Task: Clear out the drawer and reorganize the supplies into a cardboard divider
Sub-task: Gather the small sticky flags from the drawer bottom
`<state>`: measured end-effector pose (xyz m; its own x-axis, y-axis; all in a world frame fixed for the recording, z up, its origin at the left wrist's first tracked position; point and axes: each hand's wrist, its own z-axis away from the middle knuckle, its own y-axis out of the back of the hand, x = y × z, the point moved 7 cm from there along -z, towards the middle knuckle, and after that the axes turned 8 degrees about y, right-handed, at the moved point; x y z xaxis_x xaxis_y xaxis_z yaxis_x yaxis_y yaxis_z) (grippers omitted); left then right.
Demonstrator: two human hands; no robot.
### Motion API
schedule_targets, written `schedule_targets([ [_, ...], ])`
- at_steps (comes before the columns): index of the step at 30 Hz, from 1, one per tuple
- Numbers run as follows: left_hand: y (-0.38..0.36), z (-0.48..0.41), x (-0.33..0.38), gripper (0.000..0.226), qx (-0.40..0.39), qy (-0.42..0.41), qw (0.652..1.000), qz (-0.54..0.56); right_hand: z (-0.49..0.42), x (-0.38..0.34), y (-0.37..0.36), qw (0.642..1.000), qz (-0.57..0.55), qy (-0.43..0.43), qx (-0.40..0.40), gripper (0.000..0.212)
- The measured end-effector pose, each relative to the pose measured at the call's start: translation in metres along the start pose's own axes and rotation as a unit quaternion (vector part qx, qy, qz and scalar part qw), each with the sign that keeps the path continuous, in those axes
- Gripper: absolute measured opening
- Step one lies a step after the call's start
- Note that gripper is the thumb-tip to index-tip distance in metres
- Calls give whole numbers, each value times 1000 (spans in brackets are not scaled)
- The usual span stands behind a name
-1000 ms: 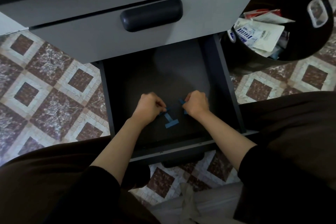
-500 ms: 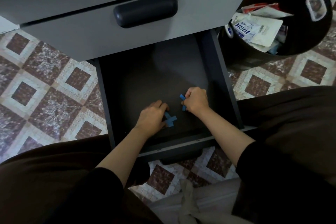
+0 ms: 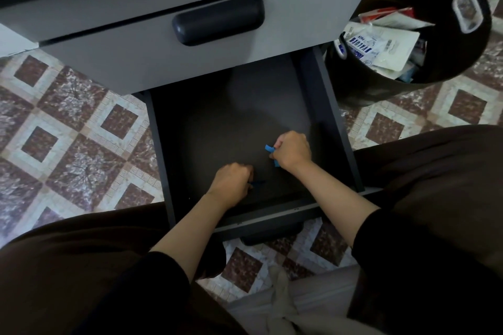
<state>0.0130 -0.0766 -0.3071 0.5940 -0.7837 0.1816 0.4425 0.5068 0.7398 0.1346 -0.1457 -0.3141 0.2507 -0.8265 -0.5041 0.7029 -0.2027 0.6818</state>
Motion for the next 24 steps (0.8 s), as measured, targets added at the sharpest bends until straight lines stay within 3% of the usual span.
schedule_targets([
  [8,39,7,-26,20,65,98,978,175,2,-20,16,999,-33,28,6,25],
  [14,93,35,-28,22,122,86,932,330,22,-53,53,994,-68,73,34,23],
  [24,151,87,-21,18,152,24,895,419,87,-119,117,972,-11,231,-32,18],
])
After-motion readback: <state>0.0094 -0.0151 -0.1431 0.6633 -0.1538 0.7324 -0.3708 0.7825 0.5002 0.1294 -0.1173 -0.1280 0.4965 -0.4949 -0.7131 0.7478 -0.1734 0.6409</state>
